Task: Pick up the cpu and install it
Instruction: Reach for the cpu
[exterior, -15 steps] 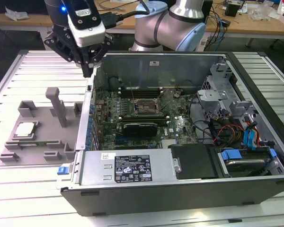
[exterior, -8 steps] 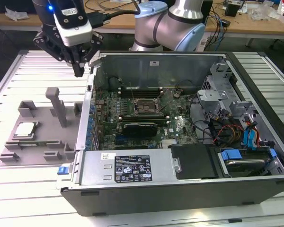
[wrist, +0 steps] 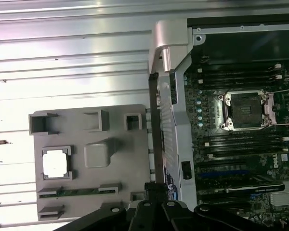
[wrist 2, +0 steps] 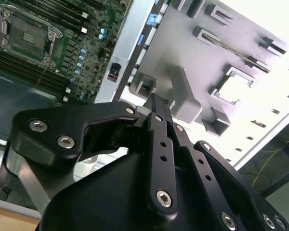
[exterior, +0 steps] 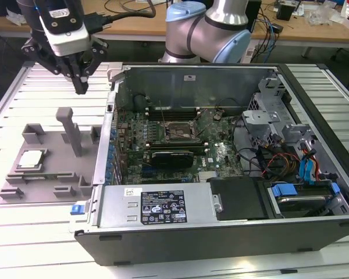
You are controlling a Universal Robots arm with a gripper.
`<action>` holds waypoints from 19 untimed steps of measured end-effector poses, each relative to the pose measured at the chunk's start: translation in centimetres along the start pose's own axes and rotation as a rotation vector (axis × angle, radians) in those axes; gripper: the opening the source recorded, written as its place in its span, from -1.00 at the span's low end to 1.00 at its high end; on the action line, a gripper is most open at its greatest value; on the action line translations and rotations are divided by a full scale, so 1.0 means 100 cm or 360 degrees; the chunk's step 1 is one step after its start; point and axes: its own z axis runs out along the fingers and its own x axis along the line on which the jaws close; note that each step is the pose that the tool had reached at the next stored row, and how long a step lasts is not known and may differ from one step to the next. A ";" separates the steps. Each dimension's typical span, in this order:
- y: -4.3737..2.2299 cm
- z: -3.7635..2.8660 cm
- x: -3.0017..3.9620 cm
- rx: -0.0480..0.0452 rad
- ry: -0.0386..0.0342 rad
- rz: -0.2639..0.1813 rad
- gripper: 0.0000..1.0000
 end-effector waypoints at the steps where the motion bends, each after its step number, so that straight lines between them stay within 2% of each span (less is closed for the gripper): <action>1: -0.0002 -0.0001 0.0042 0.0000 0.0000 0.0000 -0.79; 4: -0.0005 -0.0003 0.0123 0.0000 0.0000 0.0000 -0.79; 6: -0.0010 -0.0006 0.0231 0.0000 0.0000 0.0000 -0.79; 11: -0.0024 -0.0012 0.0431 0.0000 0.0000 0.0000 -0.79; 13: -0.0031 -0.0008 0.0544 0.0000 -0.0001 0.0000 -0.79; 15: -0.0039 0.0010 0.0652 0.0000 -0.0001 0.0000 -0.79; 18: -0.0047 0.0046 0.0764 0.0000 0.0000 0.0000 -0.79; 19: -0.0050 0.0072 0.0824 0.0000 0.0000 0.0000 -0.79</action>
